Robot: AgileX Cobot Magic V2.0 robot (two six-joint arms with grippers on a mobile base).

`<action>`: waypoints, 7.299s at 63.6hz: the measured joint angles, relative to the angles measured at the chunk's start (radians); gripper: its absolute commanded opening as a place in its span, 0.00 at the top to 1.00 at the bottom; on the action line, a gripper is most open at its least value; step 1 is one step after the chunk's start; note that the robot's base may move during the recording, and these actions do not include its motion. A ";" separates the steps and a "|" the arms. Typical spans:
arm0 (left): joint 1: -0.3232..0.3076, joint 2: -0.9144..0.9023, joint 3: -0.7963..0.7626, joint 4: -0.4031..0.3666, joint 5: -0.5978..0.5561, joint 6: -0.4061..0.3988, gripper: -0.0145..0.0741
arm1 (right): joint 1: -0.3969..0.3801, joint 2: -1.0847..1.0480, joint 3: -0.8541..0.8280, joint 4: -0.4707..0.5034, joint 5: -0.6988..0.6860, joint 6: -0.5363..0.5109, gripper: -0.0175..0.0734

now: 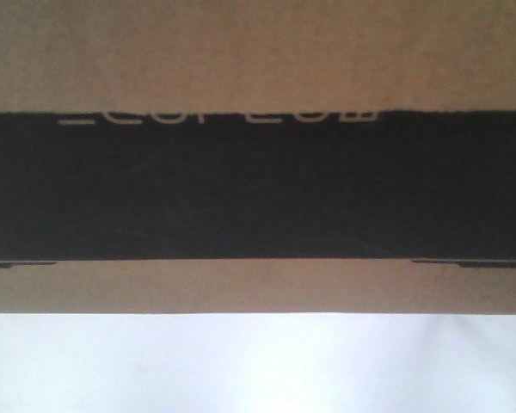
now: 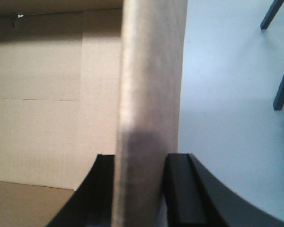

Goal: Grab box from left shelf to table start

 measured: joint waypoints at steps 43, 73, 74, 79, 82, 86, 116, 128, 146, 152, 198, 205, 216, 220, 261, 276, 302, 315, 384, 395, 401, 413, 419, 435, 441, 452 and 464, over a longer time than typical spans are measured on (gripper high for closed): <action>0.000 0.000 0.000 -0.001 0.000 0.000 0.85 | 0.000 0.000 0.000 0.000 0.000 0.000 0.75; 0.000 0.000 0.000 0.011 0.000 0.000 0.85 | 0.000 0.000 0.000 0.004 0.000 0.000 0.75; 0.000 0.000 0.000 0.011 0.000 0.000 0.85 | 0.000 0.000 0.000 0.004 0.000 0.000 0.75; 0.000 0.000 0.000 0.014 0.000 0.000 0.85 | 0.000 0.000 0.000 0.004 0.000 0.000 0.75; 0.000 0.000 0.000 0.016 0.000 0.000 0.85 | 0.000 0.000 0.000 0.004 0.000 0.000 0.75; 0.000 0.000 0.000 0.016 0.000 0.000 0.85 | 0.000 0.000 0.000 0.004 0.000 0.000 0.75; 0.000 0.000 0.000 0.024 0.000 0.000 0.85 | 0.000 0.000 0.000 0.008 0.000 0.000 0.75; 0.000 0.000 0.000 0.024 0.000 0.000 0.85 | 0.000 0.000 0.000 0.008 0.000 0.000 0.75; 0.000 0.000 0.000 0.024 0.000 0.000 0.85 | 0.000 0.000 0.001 0.008 0.000 0.000 0.75; 0.000 0.000 0.000 0.024 0.000 0.000 0.85 | 0.000 0.000 0.001 0.008 0.000 0.000 0.75; 0.000 0.000 0.000 0.024 0.000 0.000 0.85 | 0.000 0.000 0.001 0.008 0.000 0.000 0.75; 0.000 0.000 0.000 0.024 0.000 0.000 0.85 | 0.000 0.000 0.001 0.009 0.000 0.000 0.75; 0.000 0.000 0.000 0.024 0.000 0.000 0.85 | 0.000 0.000 0.001 0.008 0.000 0.000 0.75; 0.000 0.000 0.000 0.024 0.000 0.000 0.85 | 0.000 0.000 0.001 0.008 0.000 0.000 0.75; 0.000 0.000 0.000 0.024 0.000 0.000 0.85 | 0.000 0.000 0.001 0.010 0.000 0.000 0.75; 0.000 0.000 0.000 0.024 0.000 0.000 0.85 | 0.000 0.000 0.001 0.010 0.000 0.000 0.75; 0.000 0.000 0.000 0.024 0.000 0.000 0.85 | 0.000 0.000 0.001 0.010 0.000 0.000 0.75; 0.000 0.000 0.000 0.024 0.000 0.000 0.85 | 0.000 0.000 0.001 0.012 0.000 0.000 0.75; 0.000 0.004 0.000 0.024 0.000 0.000 0.85 | 0.000 0.000 0.002 0.012 0.000 0.000 0.75; 0.000 0.004 0.000 0.024 0.000 0.000 0.85 | 0.000 0.000 0.002 0.012 0.000 0.000 0.75; 0.000 0.004 0.000 0.024 0.000 0.000 0.85 | 0.000 0.000 0.002 0.012 0.000 0.000 0.75; 0.000 0.004 0.000 0.024 0.000 0.000 0.85 | 0.000 0.000 0.002 0.012 0.000 0.000 0.75; 0.000 0.004 0.000 0.024 0.000 0.000 0.85 | 0.000 0.000 0.002 0.012 0.000 0.000 0.75; 0.000 0.004 0.000 0.024 0.000 0.000 0.85 | 0.000 0.000 0.002 0.012 0.000 0.000 0.75; 0.000 0.004 0.000 0.024 0.000 0.000 0.85 | 0.000 0.000 0.002 0.012 0.000 0.000 0.75; 0.000 0.004 0.000 0.024 0.000 0.000 0.85 | 0.000 0.000 0.002 0.012 0.000 0.000 0.75; 0.000 0.004 0.000 0.024 0.000 0.000 0.85 | 0.000 0.000 0.002 0.012 0.000 0.000 0.75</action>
